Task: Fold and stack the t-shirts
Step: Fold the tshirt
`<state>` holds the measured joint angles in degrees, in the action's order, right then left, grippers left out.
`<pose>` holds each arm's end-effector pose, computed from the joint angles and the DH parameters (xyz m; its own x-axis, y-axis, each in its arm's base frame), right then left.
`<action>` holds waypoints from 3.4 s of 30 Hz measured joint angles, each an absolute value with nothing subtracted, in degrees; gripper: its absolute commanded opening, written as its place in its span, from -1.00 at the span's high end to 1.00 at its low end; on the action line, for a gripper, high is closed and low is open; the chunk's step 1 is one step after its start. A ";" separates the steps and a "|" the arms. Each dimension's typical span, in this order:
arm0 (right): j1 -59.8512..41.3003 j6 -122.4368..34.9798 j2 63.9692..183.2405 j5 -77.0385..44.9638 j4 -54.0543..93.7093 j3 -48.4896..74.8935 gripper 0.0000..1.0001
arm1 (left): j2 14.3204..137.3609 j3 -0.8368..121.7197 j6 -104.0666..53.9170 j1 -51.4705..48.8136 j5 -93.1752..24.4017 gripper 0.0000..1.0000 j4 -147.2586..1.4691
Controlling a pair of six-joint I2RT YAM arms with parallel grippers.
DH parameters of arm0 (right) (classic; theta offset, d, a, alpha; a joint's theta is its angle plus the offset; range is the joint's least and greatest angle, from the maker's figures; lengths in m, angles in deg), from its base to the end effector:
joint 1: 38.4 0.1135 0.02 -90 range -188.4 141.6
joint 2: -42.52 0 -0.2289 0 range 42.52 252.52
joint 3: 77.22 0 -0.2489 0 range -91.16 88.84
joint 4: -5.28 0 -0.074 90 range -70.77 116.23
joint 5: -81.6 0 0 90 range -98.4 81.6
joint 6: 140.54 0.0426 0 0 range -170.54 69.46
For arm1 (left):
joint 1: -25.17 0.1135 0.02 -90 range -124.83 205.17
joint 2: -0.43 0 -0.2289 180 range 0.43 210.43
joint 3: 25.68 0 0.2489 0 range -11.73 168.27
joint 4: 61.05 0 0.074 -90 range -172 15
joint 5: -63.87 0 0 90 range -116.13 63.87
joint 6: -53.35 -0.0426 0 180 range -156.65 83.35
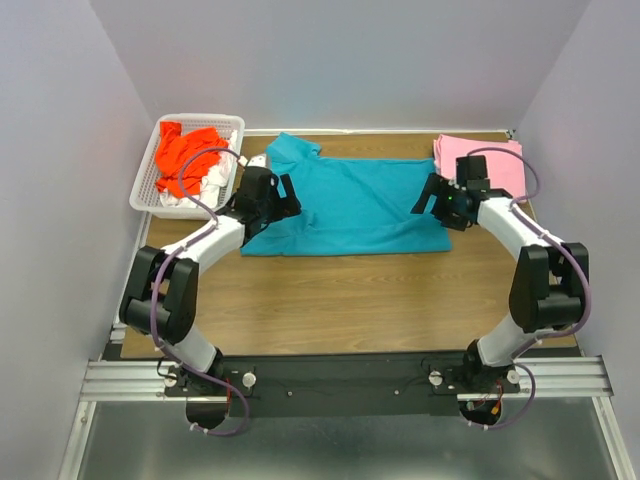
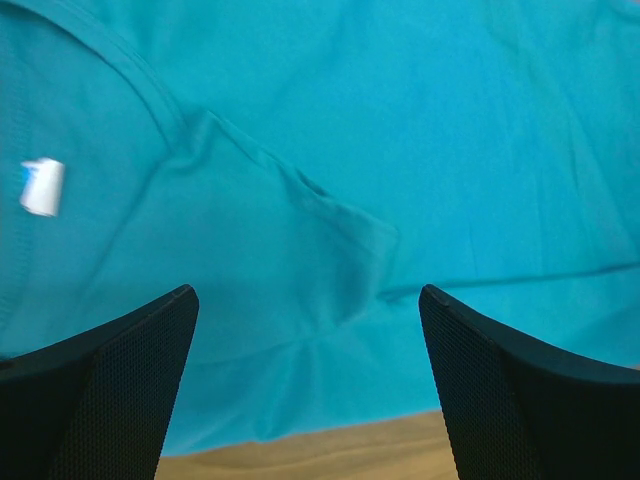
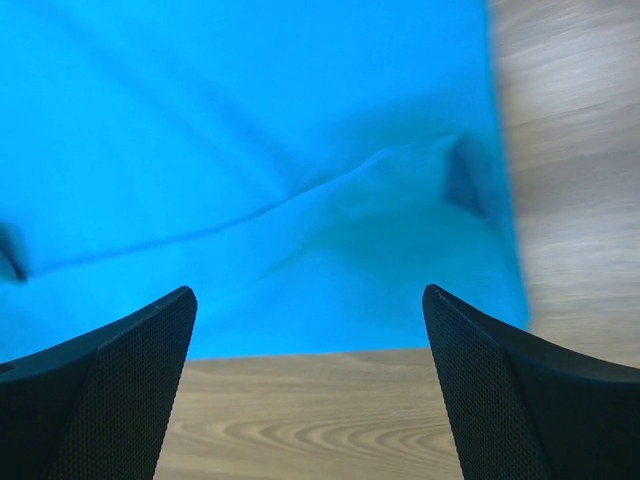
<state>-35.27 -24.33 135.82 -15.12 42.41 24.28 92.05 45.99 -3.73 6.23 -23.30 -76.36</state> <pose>0.3447 0.0238 0.1869 -0.7610 0.3977 -0.5125 0.2339 0.9051 0.3550 0.3370 -0.1134 0.1901 -0.6138 -0.3632 -0.7009 -0.0566 0.9058 -0.4198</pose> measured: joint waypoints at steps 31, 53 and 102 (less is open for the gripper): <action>-22.79 -22.34 122.90 -13.39 35.75 49.50 -1.00 | 78.65 21.20 9.12 -1.61 -26.62 -0.97 -75.47; -22.22 -16.87 115.89 -10.86 45.17 47.36 -1.00 | 71.63 31.41 12.97 -5.96 -15.40 -0.97 -92.19; -27.07 -21.07 124.06 3.64 45.97 33.66 -1.00 | 140.57 111.32 -9.48 9.31 -8.72 -0.14 -109.94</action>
<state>-27.07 -21.07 124.06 3.64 45.97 33.66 140.57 111.32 -9.48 9.31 -8.72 -109.94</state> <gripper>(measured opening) 0.997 0.576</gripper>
